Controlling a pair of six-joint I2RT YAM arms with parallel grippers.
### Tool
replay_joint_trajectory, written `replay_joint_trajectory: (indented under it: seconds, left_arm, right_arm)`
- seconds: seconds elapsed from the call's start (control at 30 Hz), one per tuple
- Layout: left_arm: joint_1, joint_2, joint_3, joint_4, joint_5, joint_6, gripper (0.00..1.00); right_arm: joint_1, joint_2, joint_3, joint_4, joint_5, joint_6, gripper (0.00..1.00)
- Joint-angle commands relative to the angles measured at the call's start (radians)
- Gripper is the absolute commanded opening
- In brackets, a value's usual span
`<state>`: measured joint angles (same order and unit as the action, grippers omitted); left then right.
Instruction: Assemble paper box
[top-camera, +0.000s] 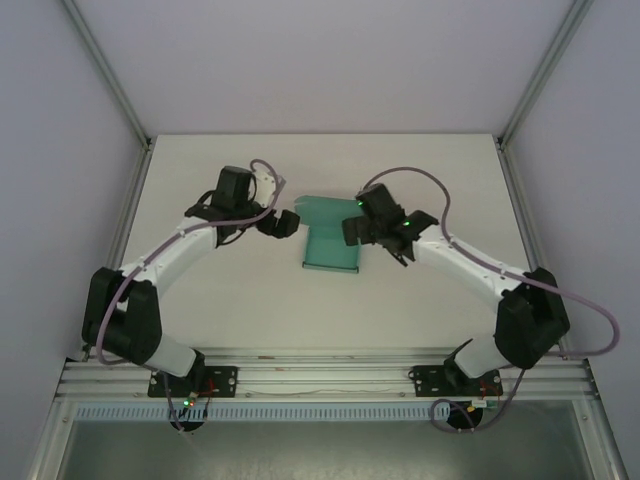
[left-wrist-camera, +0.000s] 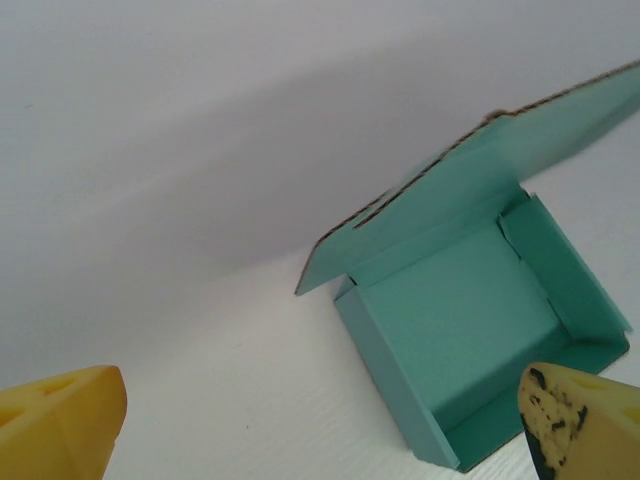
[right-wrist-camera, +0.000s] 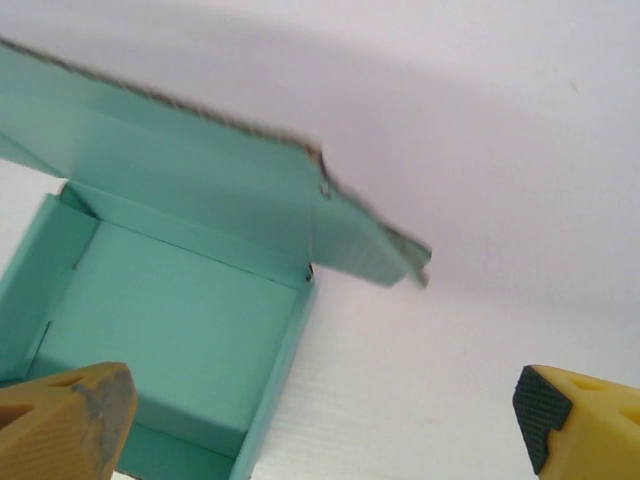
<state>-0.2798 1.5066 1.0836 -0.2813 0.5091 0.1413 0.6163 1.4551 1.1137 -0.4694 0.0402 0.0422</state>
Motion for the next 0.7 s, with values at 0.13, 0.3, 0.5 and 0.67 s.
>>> replay_joint_trajectory:
  seconds: [0.13, 0.3, 0.5, 0.67]
  left_arm:
    - [-0.016, 0.172, 0.227, -0.266, 0.112, 0.339, 1.0]
    - [-0.021, 0.252, 0.341, -0.372, 0.116, 0.459, 0.94]
    - [-0.03, 0.343, 0.474, -0.498, 0.122, 0.554, 0.84]
    - [-0.05, 0.395, 0.545, -0.545, 0.057, 0.588, 0.79]
  right_arm:
    - [-0.152, 0.015, 0.029, 0.03, -0.38, -0.46, 0.99]
    - [-0.211, 0.118, 0.148, -0.082, -0.461, -0.614, 0.93]
    - [-0.219, 0.227, 0.258, -0.218, -0.499, -0.761, 0.85]
    - [-0.229, 0.293, 0.303, -0.261, -0.481, -0.787, 0.77]
